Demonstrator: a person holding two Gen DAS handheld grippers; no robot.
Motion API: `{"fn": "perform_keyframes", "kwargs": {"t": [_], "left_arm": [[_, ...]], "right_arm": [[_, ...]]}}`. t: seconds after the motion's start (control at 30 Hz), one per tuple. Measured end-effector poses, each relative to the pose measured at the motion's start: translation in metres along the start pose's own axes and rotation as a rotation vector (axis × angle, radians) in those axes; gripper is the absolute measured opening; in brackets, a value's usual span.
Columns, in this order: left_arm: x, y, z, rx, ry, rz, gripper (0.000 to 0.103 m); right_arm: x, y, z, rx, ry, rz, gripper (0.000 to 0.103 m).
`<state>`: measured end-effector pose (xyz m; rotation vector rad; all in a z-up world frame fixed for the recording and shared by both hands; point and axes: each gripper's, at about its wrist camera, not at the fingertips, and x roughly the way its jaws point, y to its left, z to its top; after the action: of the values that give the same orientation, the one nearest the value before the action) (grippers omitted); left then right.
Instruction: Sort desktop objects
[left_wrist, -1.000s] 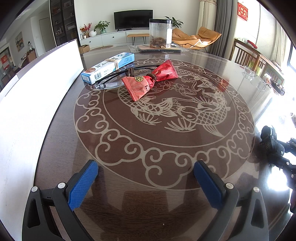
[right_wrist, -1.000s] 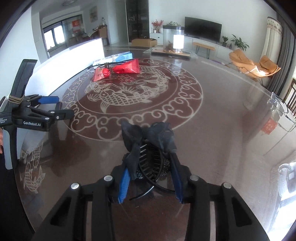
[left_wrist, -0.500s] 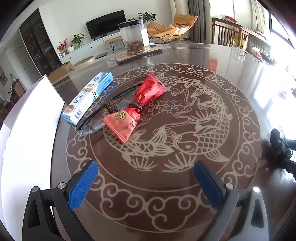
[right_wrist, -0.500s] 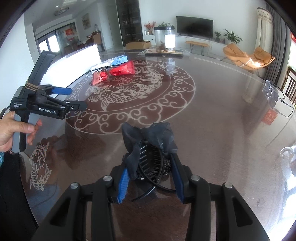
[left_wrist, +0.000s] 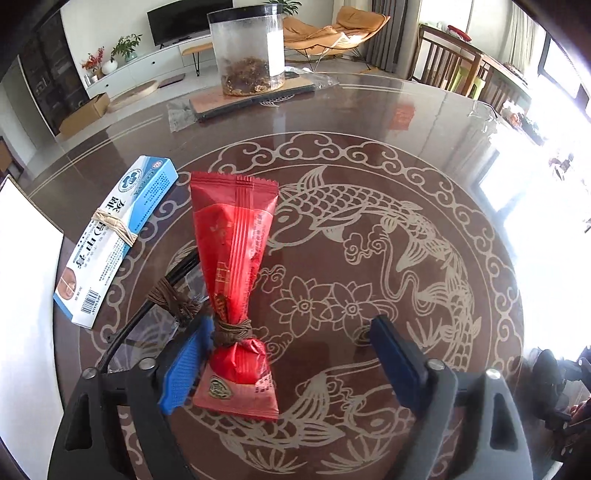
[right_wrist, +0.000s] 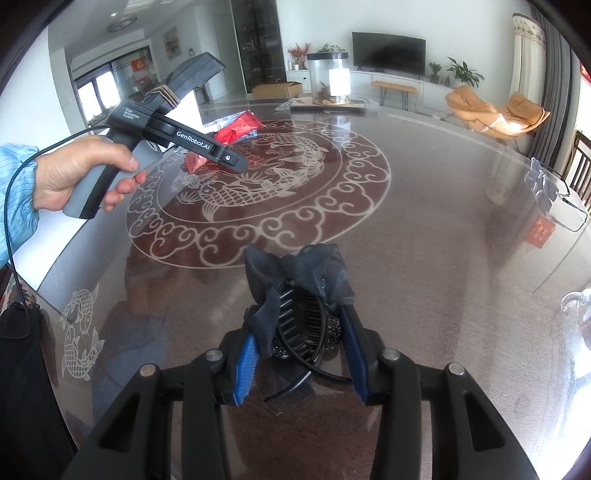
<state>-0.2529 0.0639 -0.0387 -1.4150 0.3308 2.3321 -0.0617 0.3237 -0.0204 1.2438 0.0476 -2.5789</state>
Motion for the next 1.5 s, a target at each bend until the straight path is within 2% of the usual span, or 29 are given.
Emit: {"fn": "perform_keyframes", "kwargs": {"t": [0.07,0.1,0.2,0.33,0.43,0.5,0.57,0.6,0.67,0.7,0.77,0.9,1.07,1.5], "left_arm": [[-0.005,0.011,-0.001,-0.067,-0.018,0.007,0.024],[-0.007,0.017,-0.004,-0.097,-0.017,-0.019,0.024],[-0.016,0.016,-0.021,-0.102,-0.032,-0.006,0.024],[-0.041,0.007,-0.071,-0.159,-0.018,-0.025,0.024],[-0.066,-0.004,-0.117,-0.206,-0.017,-0.024,0.026],[-0.077,-0.011,-0.139,-0.205,-0.03,-0.009,0.038],[-0.078,-0.014,-0.15,-0.202,-0.027,0.042,0.091],[-0.078,-0.014,-0.154,-0.197,-0.031,0.071,0.097],[-0.07,-0.01,-0.157,-0.181,-0.029,0.098,0.102],[-0.07,-0.009,-0.158,-0.171,-0.047,0.107,0.103],[-0.068,-0.004,-0.158,-0.178,-0.067,0.104,0.103],[-0.067,-0.001,-0.159,-0.175,-0.113,0.103,0.103],[-0.065,-0.002,-0.156,-0.18,-0.121,0.107,0.103],[-0.063,0.002,-0.148,-0.18,-0.141,0.112,0.103]], "right_arm": [[0.0,0.0,0.0,-0.001,0.0,-0.001,0.043],[0.0,0.001,0.0,-0.001,0.0,-0.002,0.043],[0.0,0.001,0.0,-0.003,0.0,-0.004,0.043],[0.001,0.0,0.001,-0.002,0.0,-0.002,0.043],[0.002,0.0,0.001,-0.002,0.0,-0.002,0.043],[0.002,0.0,0.001,-0.003,0.0,-0.003,0.043],[0.002,0.001,0.001,-0.01,0.002,0.002,0.047],[0.003,0.002,0.001,-0.016,0.004,0.004,0.049],[0.004,0.005,0.001,-0.036,0.008,0.003,0.057],[0.004,0.007,0.001,-0.047,0.011,0.001,0.059],[0.008,0.01,0.001,-0.06,0.027,-0.026,0.079],[0.01,0.013,0.001,-0.07,0.034,-0.037,0.081],[0.017,0.019,0.0,-0.109,0.068,-0.033,0.102],[0.018,0.02,0.0,-0.113,0.07,-0.034,0.103]]}}
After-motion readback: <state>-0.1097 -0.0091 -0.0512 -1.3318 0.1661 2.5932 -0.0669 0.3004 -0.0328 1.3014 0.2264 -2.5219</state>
